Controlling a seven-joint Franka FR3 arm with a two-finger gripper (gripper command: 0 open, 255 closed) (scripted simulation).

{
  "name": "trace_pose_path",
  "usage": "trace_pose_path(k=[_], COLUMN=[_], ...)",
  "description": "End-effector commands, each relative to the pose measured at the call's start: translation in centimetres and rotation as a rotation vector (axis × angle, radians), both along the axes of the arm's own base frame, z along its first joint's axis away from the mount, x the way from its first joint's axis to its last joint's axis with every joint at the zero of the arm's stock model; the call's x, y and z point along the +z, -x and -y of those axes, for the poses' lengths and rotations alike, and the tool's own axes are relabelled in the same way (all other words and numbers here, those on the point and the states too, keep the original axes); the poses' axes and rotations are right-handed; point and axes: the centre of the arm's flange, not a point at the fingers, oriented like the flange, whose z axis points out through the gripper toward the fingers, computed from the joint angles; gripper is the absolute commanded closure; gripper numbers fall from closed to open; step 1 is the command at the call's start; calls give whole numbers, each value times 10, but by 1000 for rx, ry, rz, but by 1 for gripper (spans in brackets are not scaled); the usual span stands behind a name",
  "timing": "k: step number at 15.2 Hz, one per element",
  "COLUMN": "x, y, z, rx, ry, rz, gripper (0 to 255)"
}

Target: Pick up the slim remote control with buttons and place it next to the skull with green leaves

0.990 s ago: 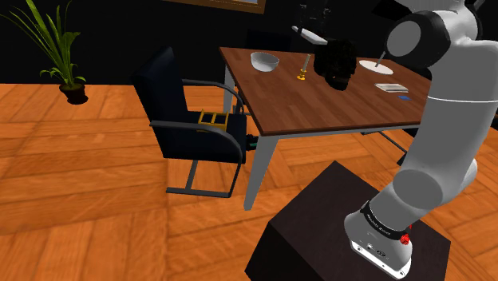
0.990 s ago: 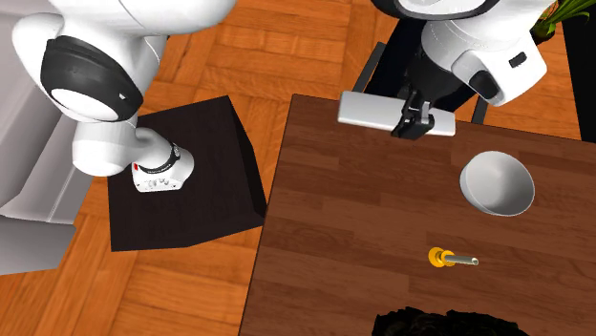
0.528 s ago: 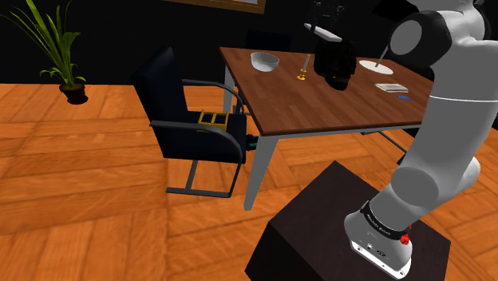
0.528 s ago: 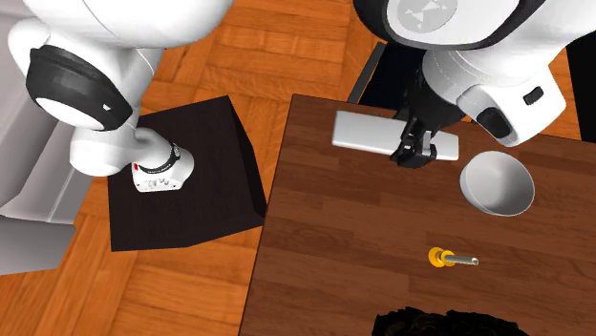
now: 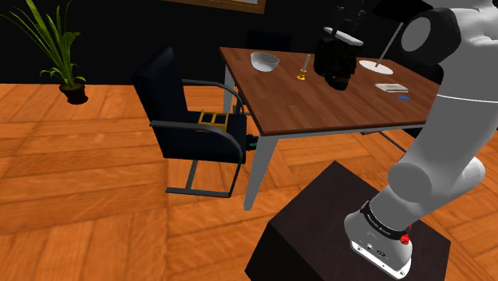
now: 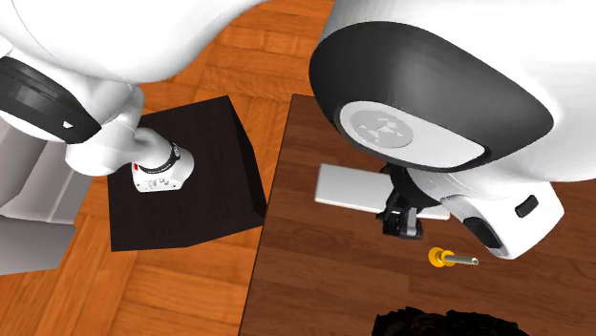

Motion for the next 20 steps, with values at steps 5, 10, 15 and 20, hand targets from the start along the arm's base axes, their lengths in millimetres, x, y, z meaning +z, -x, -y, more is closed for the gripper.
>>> trace_pose_path(k=[5,10,15,20], x=[2,-3,-29,-56], y=[42,65,65,65], z=[70,107,107,107], rx=[1,1,1,1], ry=[0,0,0,0], rz=[1,1,1,1], gripper=[255,255,255,255])
